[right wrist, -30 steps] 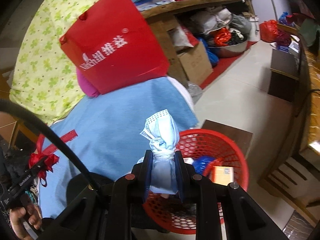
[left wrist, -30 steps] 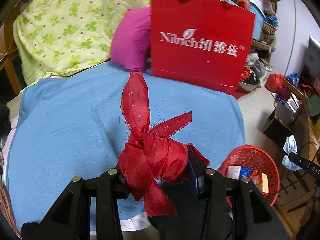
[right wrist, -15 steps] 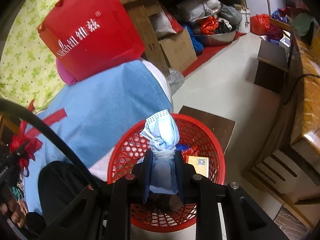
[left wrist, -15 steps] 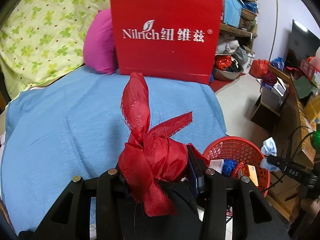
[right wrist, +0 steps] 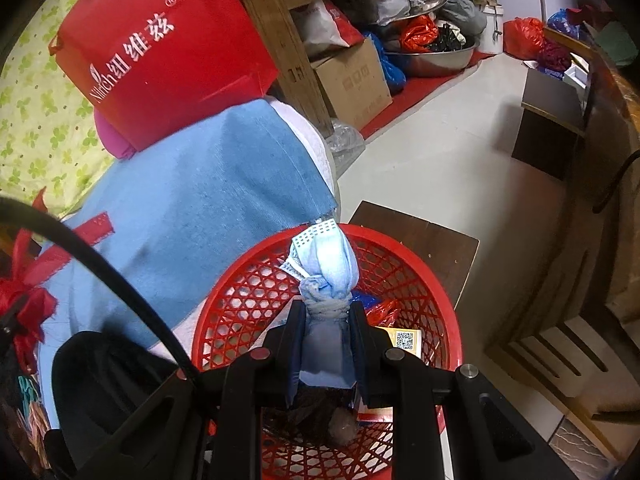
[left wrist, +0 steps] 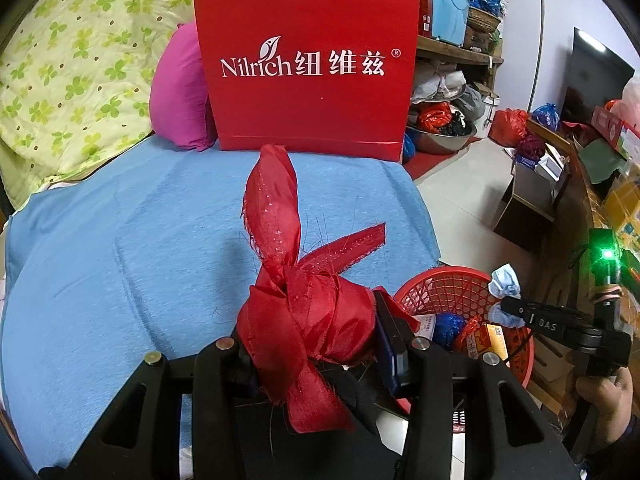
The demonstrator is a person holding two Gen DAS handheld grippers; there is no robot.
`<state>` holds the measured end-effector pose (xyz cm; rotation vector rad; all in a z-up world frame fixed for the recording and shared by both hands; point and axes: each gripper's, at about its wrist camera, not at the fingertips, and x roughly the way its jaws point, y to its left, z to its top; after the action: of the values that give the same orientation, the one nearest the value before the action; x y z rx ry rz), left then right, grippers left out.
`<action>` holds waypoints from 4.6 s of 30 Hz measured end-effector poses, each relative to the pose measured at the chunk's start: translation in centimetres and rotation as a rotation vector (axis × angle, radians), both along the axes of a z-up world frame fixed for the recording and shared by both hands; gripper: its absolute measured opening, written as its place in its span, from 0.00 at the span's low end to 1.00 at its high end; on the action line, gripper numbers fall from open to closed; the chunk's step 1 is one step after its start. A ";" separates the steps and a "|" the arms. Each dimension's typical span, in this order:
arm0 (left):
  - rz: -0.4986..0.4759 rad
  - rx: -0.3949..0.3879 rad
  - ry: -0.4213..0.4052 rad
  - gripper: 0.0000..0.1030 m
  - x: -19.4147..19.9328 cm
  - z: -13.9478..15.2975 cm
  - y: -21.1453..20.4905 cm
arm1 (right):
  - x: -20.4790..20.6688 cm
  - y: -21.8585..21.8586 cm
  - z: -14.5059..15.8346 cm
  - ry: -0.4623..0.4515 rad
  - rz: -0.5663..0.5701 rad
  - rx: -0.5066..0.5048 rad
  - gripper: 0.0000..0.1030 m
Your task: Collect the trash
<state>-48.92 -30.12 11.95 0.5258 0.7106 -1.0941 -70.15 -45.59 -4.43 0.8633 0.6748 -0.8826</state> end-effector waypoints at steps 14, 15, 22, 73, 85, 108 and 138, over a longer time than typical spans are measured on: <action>-0.038 0.010 0.013 0.45 -0.4 -0.2 -0.6 | -1.9 -0.6 0.0 -0.012 -0.063 0.034 0.66; -0.045 0.012 0.014 0.45 -0.6 -0.3 -0.8 | -2.2 -0.5 0.4 -0.019 -0.069 0.026 0.66; -0.131 0.039 0.030 0.45 -3.3 -1.1 -3.3 | -4.4 2.6 4.3 -0.022 -0.071 -0.105 0.66; -0.156 -0.009 0.100 0.81 -3.6 0.1 3.6 | -6.2 9.8 6.3 0.066 -0.150 -0.118 0.69; -0.091 -0.048 0.096 0.91 -2.8 0.8 5.7 | -3.7 13.1 7.2 0.124 -0.069 -0.171 0.72; -0.109 -0.041 0.061 0.91 -3.7 1.0 6.3 | -3.7 13.5 7.3 0.106 -0.079 -0.190 0.72; -0.095 -0.050 0.012 0.91 -3.9 0.6 6.6 | -3.6 13.8 8.1 0.106 -0.080 -0.230 0.72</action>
<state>-52.85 -23.47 12.51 0.5143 0.6727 -1.2019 -73.79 -31.77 3.70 0.6443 0.6195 -1.0613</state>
